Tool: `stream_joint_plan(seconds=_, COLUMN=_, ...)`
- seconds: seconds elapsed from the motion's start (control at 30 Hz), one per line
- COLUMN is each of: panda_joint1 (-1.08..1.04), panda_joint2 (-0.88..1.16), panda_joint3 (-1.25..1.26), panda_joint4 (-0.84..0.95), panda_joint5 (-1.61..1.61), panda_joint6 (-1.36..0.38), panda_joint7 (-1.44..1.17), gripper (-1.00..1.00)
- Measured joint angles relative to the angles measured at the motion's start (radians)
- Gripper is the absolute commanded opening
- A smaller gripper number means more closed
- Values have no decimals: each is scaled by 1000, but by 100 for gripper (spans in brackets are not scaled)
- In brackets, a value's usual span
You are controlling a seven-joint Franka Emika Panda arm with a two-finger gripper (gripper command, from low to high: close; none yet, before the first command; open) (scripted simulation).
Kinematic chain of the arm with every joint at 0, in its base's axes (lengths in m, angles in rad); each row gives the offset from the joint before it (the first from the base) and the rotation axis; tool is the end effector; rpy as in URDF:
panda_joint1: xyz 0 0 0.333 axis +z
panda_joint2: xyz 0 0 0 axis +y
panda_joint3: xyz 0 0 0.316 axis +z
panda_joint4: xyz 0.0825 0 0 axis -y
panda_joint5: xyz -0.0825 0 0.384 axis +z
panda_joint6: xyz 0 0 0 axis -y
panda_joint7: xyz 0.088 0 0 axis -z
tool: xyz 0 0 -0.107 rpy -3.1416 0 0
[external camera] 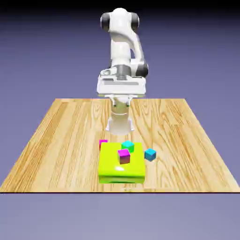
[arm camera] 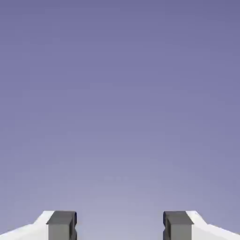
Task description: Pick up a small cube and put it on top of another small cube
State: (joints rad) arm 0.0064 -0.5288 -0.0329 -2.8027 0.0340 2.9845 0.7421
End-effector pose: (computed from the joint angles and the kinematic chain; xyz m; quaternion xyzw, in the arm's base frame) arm 0.3944 -0.0128 0.4382 -0.8632 0.3659 -0.3196 0.1375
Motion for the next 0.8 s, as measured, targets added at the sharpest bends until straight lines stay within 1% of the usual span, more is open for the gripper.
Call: stream_joint_plan(seconds=0.8, panda_joint1=-112, panda_joint2=820, panda_joint3=-654, panda_joint4=144, panda_joint5=676, panda_joint6=-1044, panda_joint7=22, gripper=0)
